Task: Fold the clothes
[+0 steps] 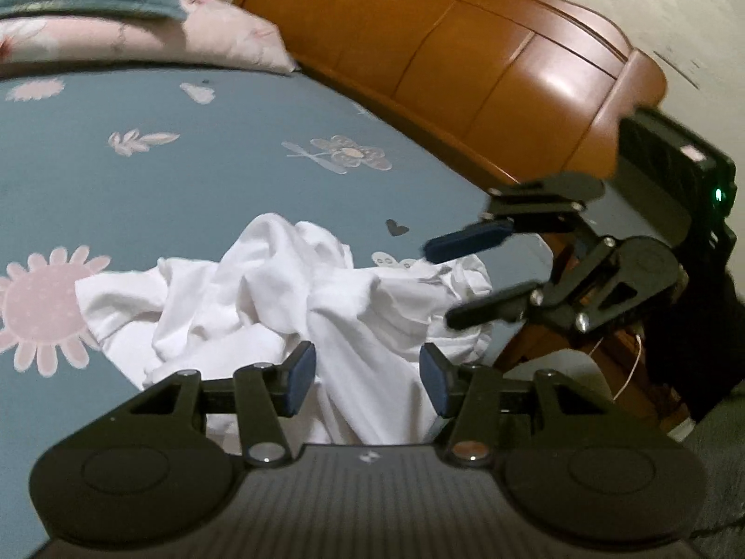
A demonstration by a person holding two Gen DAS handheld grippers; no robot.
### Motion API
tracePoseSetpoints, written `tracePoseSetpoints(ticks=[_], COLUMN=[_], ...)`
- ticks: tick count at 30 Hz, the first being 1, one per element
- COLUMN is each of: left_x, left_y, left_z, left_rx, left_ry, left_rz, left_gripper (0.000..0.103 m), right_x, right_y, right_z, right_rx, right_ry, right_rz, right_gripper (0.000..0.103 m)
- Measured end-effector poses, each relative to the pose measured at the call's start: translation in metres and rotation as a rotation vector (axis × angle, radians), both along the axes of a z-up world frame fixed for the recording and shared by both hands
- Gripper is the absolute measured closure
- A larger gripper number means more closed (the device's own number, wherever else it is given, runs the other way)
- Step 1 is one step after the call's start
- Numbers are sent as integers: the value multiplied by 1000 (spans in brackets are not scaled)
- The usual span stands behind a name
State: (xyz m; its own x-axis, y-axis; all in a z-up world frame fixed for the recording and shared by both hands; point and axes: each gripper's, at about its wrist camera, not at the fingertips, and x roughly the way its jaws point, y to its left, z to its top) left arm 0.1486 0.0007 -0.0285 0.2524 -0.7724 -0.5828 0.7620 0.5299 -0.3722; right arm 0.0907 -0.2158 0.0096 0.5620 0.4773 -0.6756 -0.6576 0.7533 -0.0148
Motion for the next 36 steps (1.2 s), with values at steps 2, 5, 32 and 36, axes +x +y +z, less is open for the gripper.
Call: tracePoseSetpoints(ticks=[2, 5, 32, 36], left_x=[4, 16, -16, -24], left_y=[-3, -4, -3, -9], left_z=[-3, -8, 8, 10], left_rx=[10, 30, 111, 100], left_ry=[1, 20, -174, -172], left_rz=[4, 28, -144, -237], left_gripper=[54, 54, 59, 55], right_x=[8, 20, 37, 18], right_y=[14, 26, 22, 22], right_z=[1, 1, 15, 31], right_rx=[-76, -133, 13, -8], right_ry=[-10, -1, 179, 119], right_rz=[65, 132, 334, 366], right_gripper=[46, 46, 93, 93])
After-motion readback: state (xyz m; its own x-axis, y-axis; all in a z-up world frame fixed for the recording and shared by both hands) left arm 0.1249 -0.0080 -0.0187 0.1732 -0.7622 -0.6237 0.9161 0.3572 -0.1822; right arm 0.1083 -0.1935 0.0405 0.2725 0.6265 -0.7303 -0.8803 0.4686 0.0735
